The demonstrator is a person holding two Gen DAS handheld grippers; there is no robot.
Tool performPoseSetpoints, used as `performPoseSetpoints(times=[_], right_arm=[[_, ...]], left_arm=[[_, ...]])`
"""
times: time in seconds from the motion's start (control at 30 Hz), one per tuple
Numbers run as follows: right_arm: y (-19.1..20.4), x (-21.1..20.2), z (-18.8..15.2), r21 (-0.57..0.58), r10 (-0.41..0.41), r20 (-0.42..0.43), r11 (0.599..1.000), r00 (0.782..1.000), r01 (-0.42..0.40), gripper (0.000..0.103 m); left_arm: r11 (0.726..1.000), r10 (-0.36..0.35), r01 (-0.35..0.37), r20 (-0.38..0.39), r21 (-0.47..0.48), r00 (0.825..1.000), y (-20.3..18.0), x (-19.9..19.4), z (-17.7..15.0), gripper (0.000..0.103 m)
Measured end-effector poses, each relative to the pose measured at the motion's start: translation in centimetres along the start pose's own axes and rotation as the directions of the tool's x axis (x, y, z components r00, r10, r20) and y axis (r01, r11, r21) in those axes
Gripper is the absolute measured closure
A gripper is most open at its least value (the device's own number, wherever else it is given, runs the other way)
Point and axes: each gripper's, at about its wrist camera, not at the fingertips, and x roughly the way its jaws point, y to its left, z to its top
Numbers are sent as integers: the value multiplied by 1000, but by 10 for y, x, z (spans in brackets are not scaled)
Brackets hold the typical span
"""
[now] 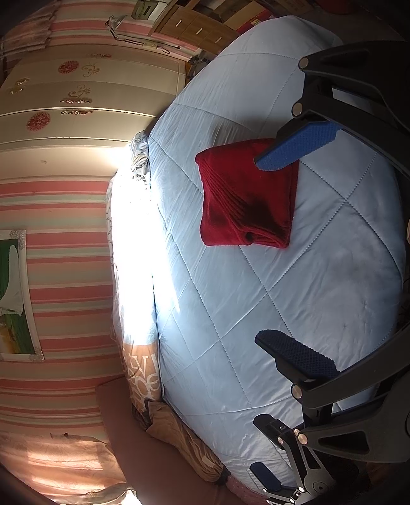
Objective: Fold small clothes
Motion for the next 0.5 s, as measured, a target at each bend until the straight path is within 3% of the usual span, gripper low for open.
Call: performPoseSetpoints(times=[0.5], right_arm=[[-1, 8, 1, -3, 3, -12, 1000, 1000, -3, 3]], left_arm=[[1000, -2, 2, -11, -31, 1000, 9, 8, -1, 2]])
